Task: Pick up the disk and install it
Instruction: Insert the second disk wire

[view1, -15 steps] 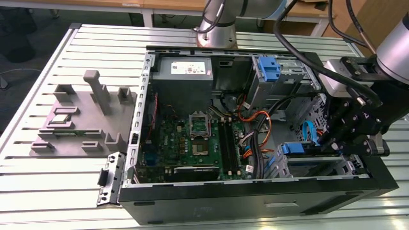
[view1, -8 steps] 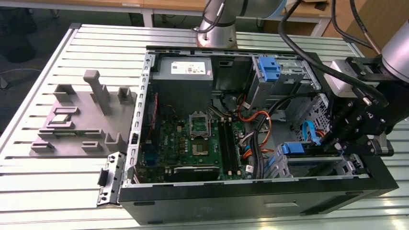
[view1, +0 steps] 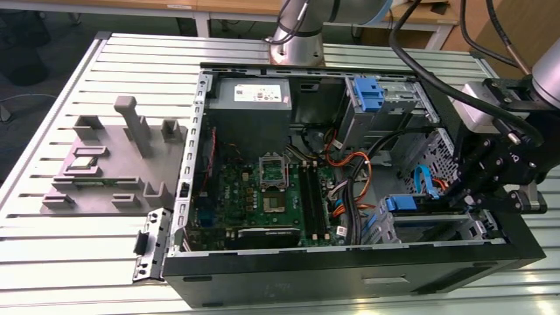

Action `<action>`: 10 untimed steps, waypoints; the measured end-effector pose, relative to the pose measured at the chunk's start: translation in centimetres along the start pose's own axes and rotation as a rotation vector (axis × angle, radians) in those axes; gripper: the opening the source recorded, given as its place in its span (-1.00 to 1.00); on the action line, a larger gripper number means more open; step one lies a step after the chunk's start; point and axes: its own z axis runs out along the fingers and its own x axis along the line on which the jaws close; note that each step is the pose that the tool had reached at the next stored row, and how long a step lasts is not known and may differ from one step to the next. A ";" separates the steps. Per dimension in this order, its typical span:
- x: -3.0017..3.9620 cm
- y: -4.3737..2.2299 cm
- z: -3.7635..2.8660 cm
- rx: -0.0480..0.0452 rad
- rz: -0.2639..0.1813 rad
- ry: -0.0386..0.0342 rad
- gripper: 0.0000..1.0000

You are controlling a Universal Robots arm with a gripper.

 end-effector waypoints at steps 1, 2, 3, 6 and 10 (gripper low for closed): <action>0.00 0.00 0.00 0.0000 0.000 0.0000 -0.51; 0.00 0.00 0.00 0.0000 0.000 0.0001 -0.51; 0.00 0.00 0.00 0.0000 0.000 0.0000 -0.51; 0.00 0.00 0.00 -0.0001 0.000 0.0000 -0.67; 0.00 -0.01 0.00 -0.0001 0.000 0.0001 -0.67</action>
